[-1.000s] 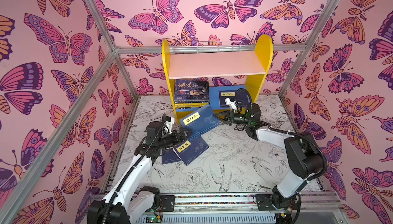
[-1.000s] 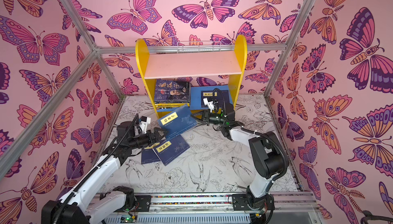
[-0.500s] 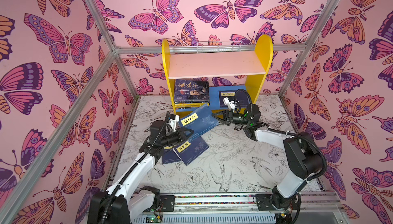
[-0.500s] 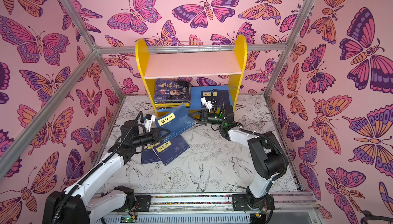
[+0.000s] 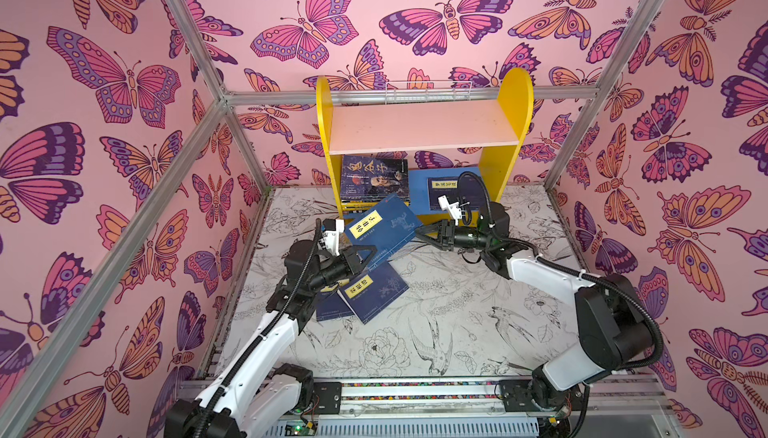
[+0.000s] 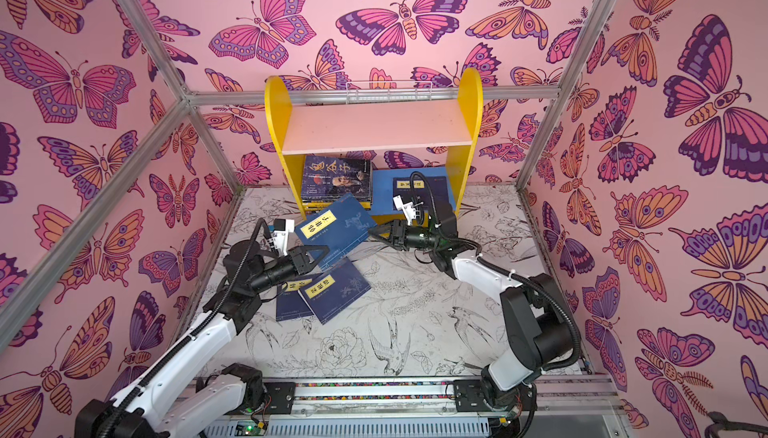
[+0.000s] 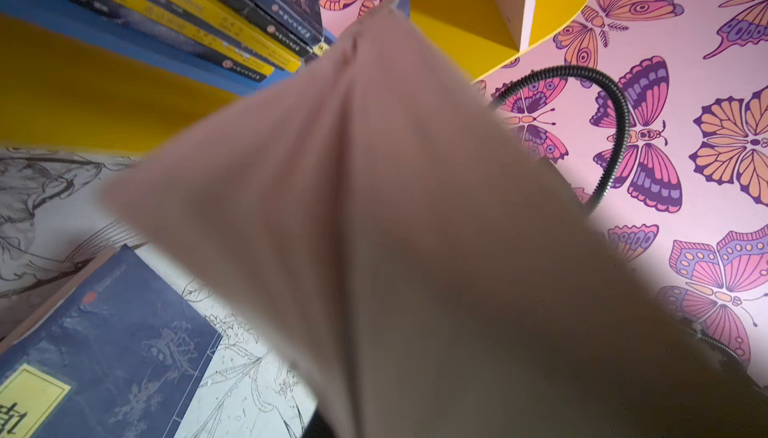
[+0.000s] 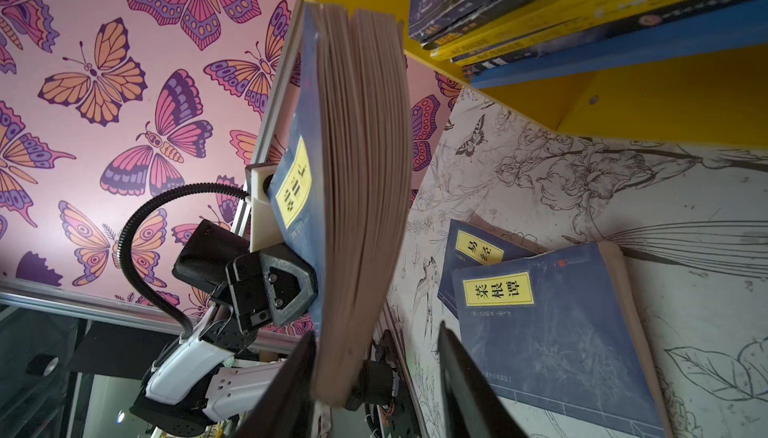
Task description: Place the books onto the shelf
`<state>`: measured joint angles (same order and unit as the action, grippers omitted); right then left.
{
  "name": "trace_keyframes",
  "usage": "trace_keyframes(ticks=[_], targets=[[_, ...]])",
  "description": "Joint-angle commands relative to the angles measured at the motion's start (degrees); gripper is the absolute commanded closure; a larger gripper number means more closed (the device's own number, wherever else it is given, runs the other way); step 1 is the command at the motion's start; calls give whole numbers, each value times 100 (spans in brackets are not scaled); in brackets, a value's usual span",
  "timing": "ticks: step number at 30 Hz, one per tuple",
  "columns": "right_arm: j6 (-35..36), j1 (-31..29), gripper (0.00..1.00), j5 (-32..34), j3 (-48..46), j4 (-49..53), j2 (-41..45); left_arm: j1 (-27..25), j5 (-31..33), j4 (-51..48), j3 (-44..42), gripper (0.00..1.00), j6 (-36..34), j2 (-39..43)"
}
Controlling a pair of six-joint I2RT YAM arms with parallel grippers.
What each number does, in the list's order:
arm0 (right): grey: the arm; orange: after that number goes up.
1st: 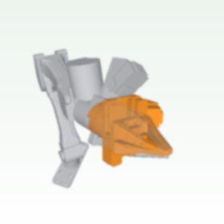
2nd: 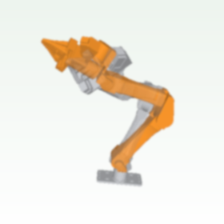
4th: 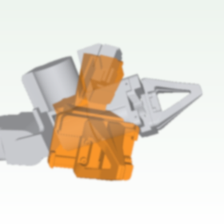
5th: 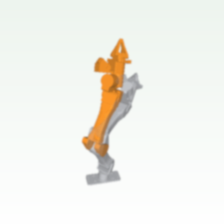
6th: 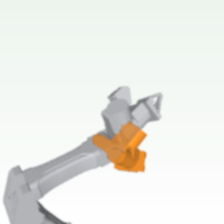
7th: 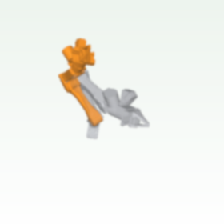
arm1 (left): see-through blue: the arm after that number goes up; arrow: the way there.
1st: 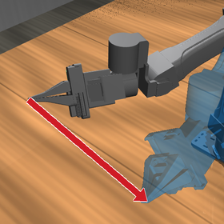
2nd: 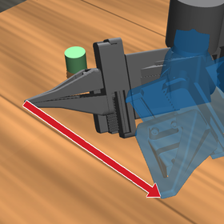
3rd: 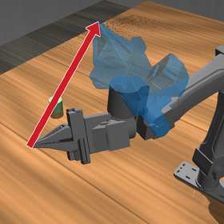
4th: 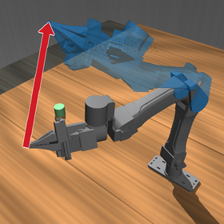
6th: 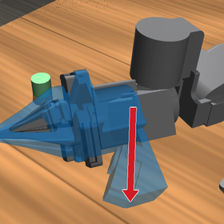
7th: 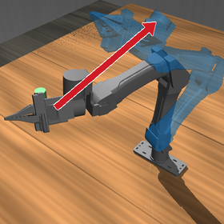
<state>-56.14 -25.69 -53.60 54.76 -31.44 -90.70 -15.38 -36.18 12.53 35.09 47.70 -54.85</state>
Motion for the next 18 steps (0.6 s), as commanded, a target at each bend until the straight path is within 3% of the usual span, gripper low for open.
trace_keyframes(ticks=[1, 9, 18], targets=[[192, -268, 55, 44, -67, -12, 23, -67, 404, 554, -64, 100, 29, 96], [-134, -730, 59, 193, 337, -608, -272, -228, 685, 663, -116, 100, 107, 71], [-444, -847, 71, 524, 565, -992, -499, -390, 821, 780, -181, 100, 150, -23]])
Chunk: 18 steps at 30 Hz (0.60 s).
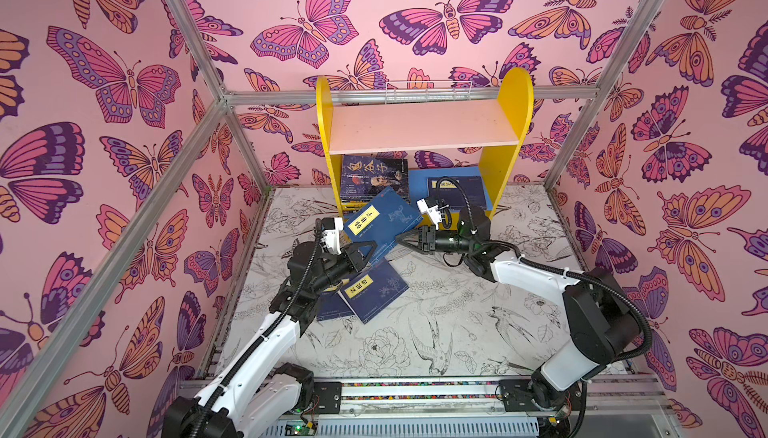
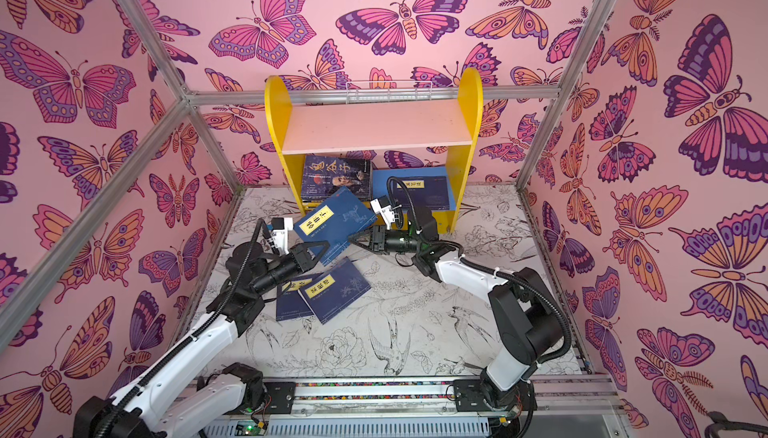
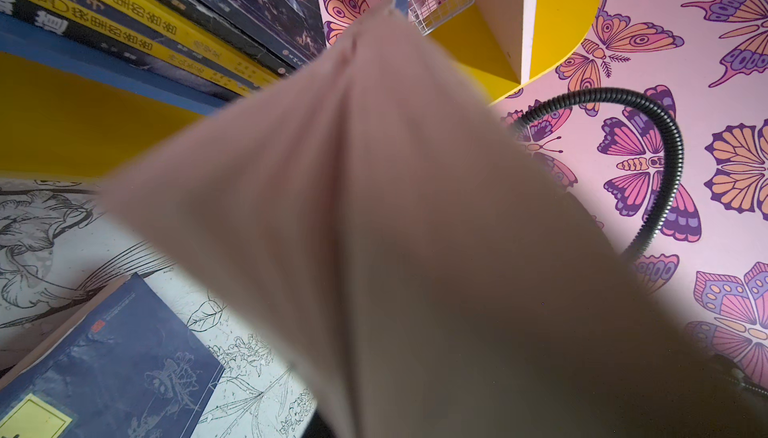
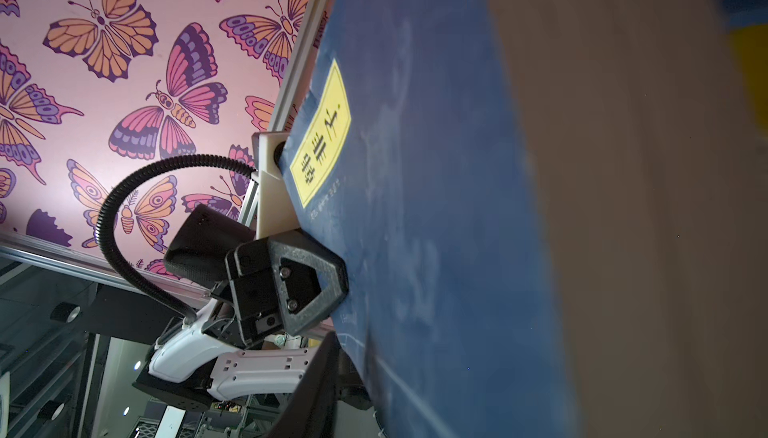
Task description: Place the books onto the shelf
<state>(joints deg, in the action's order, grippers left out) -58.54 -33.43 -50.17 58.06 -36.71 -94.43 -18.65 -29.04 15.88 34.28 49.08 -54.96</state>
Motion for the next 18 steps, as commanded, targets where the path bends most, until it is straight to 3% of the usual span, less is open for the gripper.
trace_keyframes(ticks=[1, 6, 7, 9, 12, 18], targets=[[-231, -84, 74, 216, 259, -492, -156, -91, 136, 475, -119, 100, 30, -31], [-403, -85, 95, 409, 204, -826, -141, -209, 342, 504, -158, 97, 57, -97], [-437, -64, 97, 471, 173, -861, -115, -209, 409, 477, -175, 90, 66, -79], [-597, 43, 99, 612, 75, -978, -60, -209, 721, 149, -160, 64, 35, 18], [-963, 376, 100, 757, -134, -1453, 67, -209, 1291, -585, -78, 41, -211, 277], [-1051, 1251, 100, 858, -347, -1360, 574, -207, 1900, -1464, -53, 35, -622, 735]])
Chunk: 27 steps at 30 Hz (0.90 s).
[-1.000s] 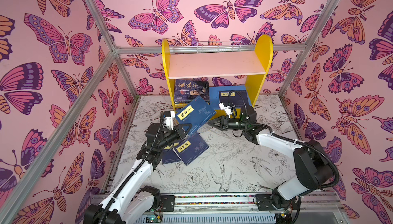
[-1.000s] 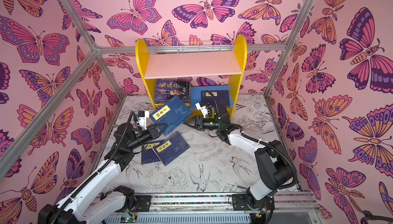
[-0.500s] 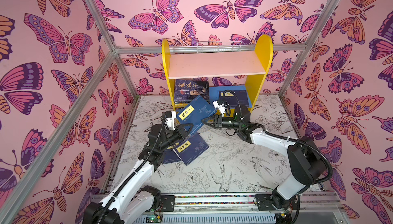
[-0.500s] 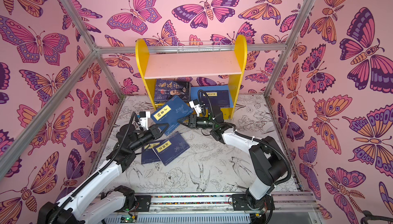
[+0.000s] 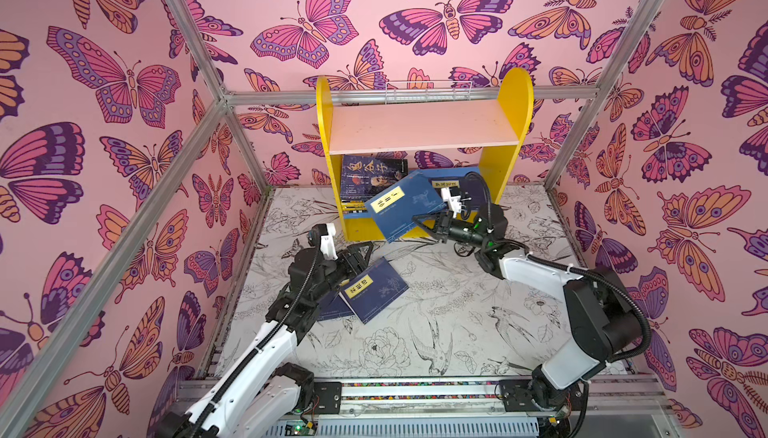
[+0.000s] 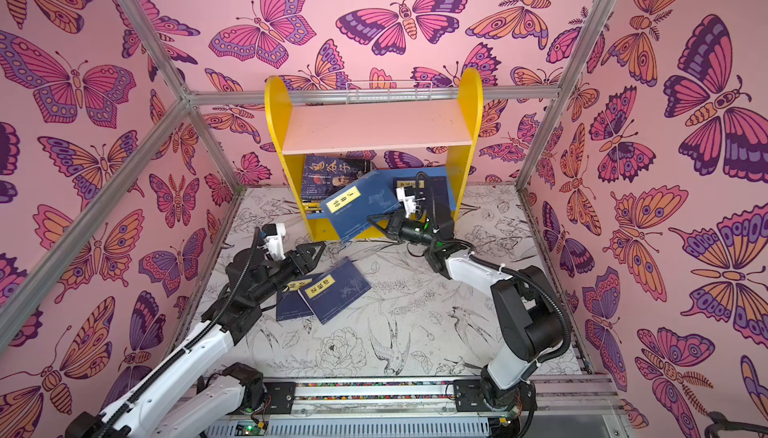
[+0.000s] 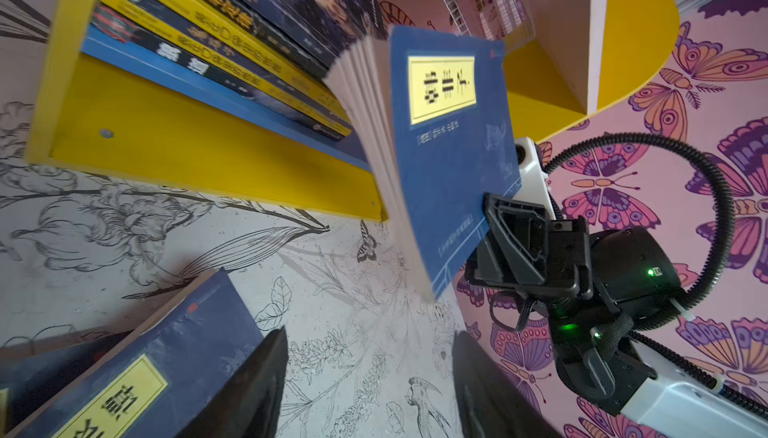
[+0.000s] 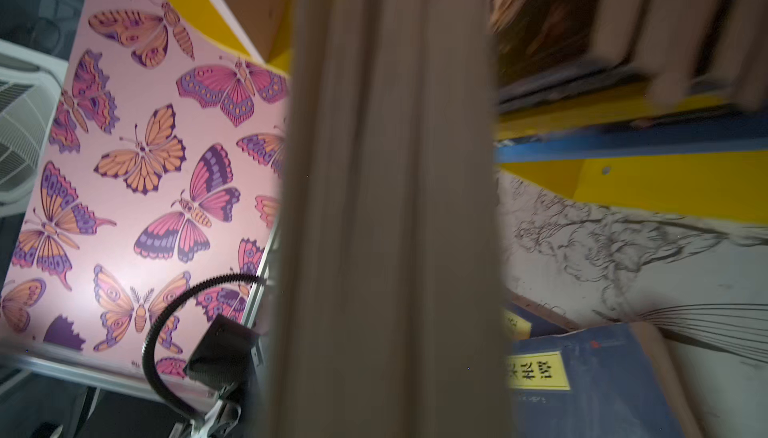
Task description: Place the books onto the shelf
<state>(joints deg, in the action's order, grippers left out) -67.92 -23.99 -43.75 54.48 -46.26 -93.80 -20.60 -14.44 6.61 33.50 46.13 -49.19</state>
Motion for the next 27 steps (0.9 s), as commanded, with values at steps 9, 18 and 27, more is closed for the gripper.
trace_keyframes(ticks=[9, 18, 27], targets=[[502, 946, 100, 1008, -128, 873, 943, -5, 425, -649, 78, 35, -421, 107], [448, 983, 100, 1394, -103, 1044, 669, -5, 424, -683, 61, 35, -454, 163], [-62, 1097, 100, 1980, -19, 923, 102, -5, 416, -733, 89, 35, -500, 164]])
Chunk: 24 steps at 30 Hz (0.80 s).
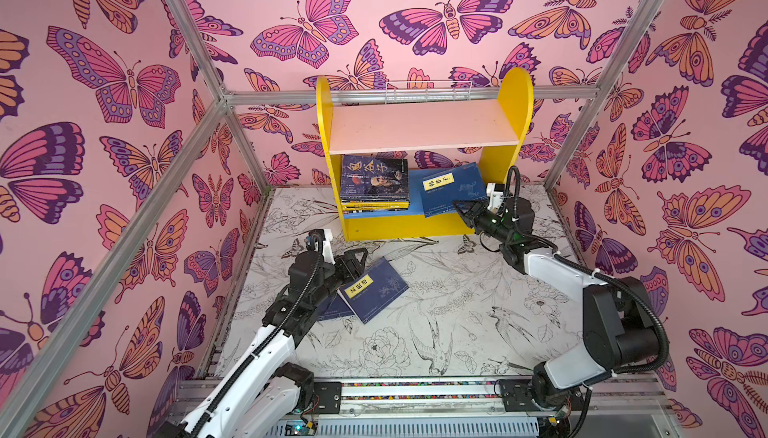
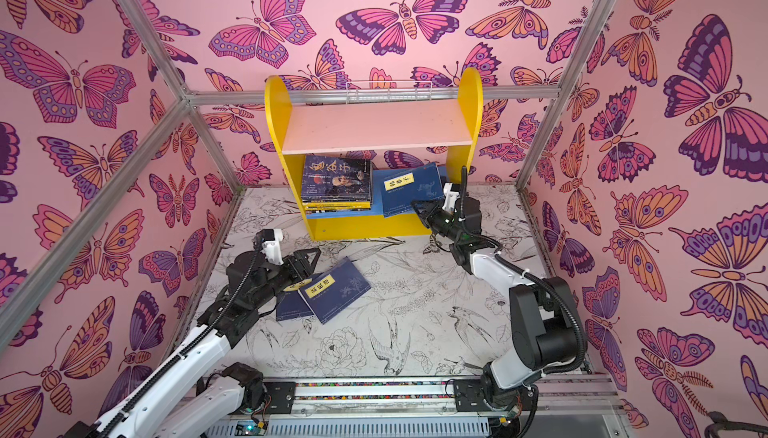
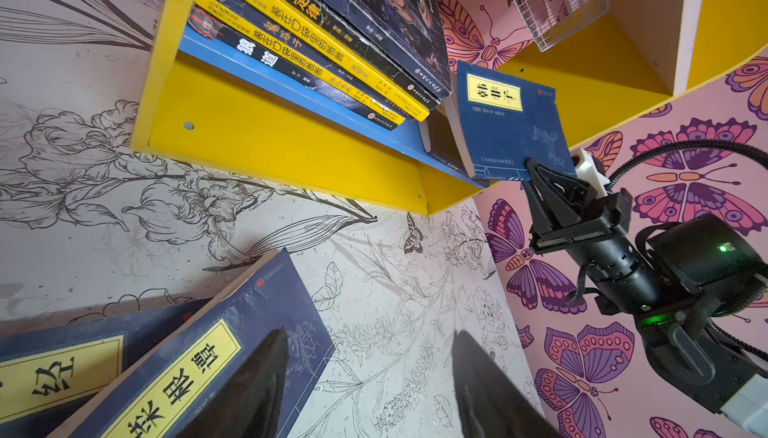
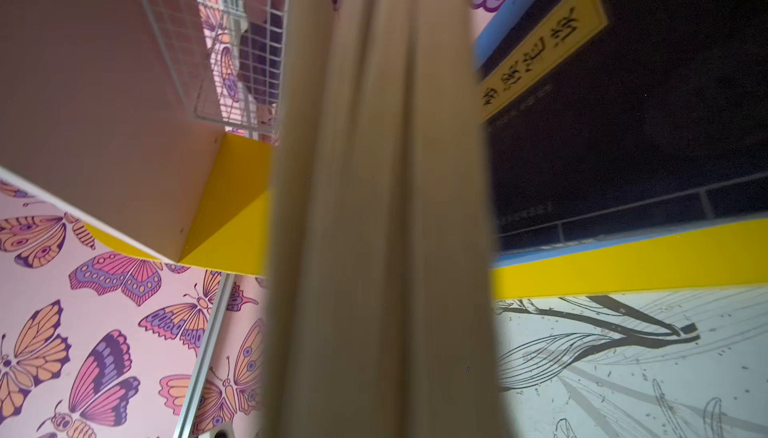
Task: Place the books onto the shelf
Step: 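Release the book on the shelf and push it flat with the right gripper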
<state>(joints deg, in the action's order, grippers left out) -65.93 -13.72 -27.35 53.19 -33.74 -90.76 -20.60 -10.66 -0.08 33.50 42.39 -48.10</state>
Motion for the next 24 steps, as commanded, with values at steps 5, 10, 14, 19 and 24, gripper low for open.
trace_keyframes(ticks=[5, 10, 14, 19, 24], targets=[[-333, 106, 100, 532, 419, -344, -599, 3, 20, -67, 78, 35, -131, 54], [-490, 195, 100, 678, 622, -364, -887, 3, 20, -90, 69, 35, -135, 79], [-805, 300, 100, 643, 690, -618, -1093, 12, 36, -115, 69, 35, -143, 64], [-928, 355, 100, 578, 787, -632, -1236, 12, 20, -119, 78, 35, -135, -2], [-834, 359, 92, 607, 786, -232, -1216, 12, 19, -110, 78, 35, -104, -54]])
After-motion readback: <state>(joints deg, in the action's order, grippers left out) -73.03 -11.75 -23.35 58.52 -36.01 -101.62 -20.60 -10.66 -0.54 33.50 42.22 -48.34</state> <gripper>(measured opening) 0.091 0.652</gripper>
